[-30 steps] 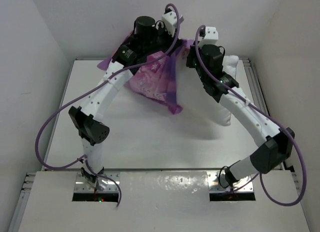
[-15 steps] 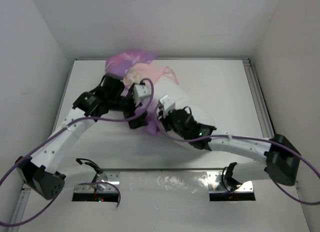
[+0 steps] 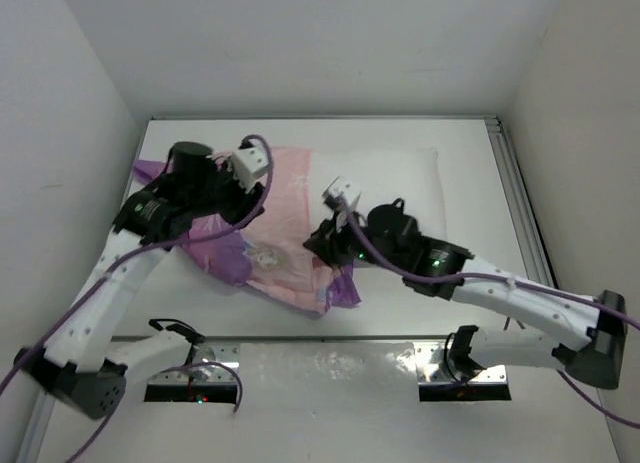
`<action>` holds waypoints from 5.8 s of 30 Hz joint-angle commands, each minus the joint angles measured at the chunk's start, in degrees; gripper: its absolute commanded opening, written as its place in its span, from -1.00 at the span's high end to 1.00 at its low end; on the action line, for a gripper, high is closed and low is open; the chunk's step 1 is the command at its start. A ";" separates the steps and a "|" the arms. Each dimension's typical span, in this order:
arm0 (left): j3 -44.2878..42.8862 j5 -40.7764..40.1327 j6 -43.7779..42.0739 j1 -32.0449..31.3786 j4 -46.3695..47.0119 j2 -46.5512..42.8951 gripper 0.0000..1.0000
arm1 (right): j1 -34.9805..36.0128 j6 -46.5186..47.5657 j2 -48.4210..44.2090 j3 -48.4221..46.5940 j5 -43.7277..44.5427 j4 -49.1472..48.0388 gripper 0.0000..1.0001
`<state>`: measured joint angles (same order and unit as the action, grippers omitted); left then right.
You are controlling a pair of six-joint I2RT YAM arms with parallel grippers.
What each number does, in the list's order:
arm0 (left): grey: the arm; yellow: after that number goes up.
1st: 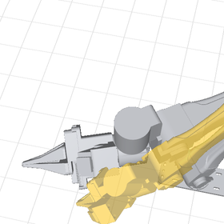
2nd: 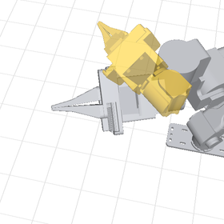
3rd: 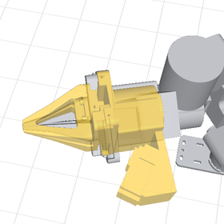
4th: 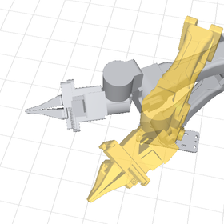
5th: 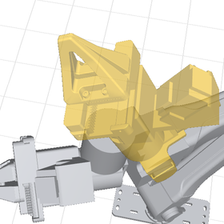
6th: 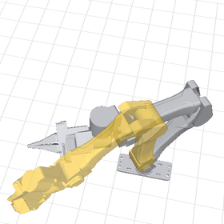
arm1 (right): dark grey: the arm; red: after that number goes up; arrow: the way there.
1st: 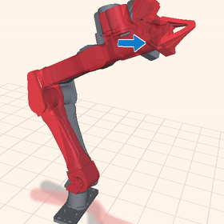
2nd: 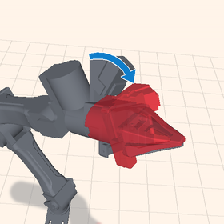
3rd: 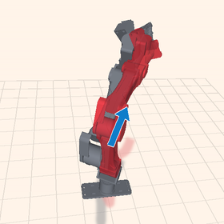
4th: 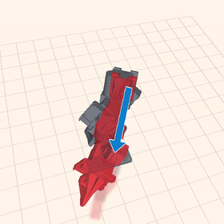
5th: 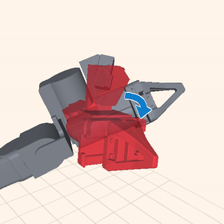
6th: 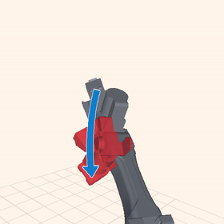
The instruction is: Put the pillow into the pillowcase
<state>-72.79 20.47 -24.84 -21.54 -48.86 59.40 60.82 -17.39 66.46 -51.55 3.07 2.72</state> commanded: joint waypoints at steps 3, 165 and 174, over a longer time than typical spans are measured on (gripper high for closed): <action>-8.75 -15.09 5.94 -7.36 4.12 16.35 -0.27 | -16.02 -2.21 -5.55 -6.18 2.91 7.11 -0.59; -48.64 19.69 13.95 22.87 11.26 25.17 1.00 | -66.98 -35.09 0.97 -45.18 -30.32 14.07 1.00; -57.42 20.32 16.40 18.64 15.63 30.59 1.00 | -63.90 -25.80 6.99 -59.30 -24.18 24.64 1.00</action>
<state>-117.32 40.86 -8.86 -3.11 -46.76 90.87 -2.85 -49.63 68.36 -93.84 -26.68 28.75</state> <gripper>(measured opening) 0.015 0.002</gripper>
